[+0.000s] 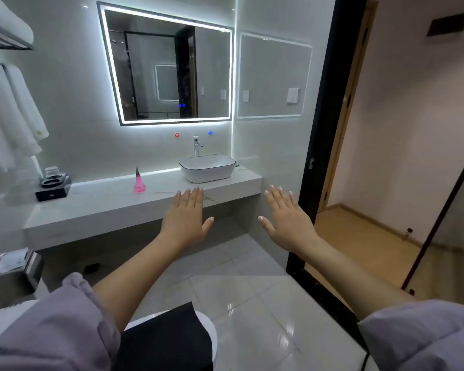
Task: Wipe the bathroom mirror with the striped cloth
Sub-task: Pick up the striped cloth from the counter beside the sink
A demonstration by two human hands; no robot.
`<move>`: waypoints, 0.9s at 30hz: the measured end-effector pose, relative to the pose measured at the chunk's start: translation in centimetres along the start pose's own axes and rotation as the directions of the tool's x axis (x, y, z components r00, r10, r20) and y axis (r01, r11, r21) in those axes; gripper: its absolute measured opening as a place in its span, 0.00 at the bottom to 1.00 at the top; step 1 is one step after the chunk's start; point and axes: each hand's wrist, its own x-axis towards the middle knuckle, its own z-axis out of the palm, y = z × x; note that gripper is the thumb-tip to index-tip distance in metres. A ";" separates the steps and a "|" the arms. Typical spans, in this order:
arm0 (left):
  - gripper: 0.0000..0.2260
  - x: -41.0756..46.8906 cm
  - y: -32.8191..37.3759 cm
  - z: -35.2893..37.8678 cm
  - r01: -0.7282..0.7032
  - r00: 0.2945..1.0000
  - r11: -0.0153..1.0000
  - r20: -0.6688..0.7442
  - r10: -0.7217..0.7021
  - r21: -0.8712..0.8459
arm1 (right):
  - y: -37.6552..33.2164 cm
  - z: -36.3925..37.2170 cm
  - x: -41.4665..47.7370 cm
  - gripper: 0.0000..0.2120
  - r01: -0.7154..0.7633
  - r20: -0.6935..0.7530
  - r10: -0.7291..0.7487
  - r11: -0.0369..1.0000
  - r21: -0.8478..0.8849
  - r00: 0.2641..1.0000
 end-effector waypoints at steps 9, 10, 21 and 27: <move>0.32 8.6 -2.4 4.6 -0.020 0.999 0.999 0.036 0.019 0.028 | 0.4 4.4 8.4 0.32 0.001 0.033 -0.001 1.000 -0.022 0.999; 0.32 9.7 -2.9 5.2 -0.015 0.999 0.999 0.044 0.014 0.030 | 0.4 5.0 9.6 0.32 0.001 0.039 0.000 1.000 -0.031 0.999; 0.32 19.9 -8.2 9.8 -0.021 0.998 0.999 0.054 0.019 0.034 | 0.4 9.3 19.9 0.33 -0.020 0.049 0.021 0.999 -0.034 0.999; 0.32 23.5 -9.2 10.7 -0.021 0.998 0.999 0.057 0.018 0.044 | 1.0 11.5 23.0 0.33 -0.015 0.059 0.016 1.000 -0.010 0.998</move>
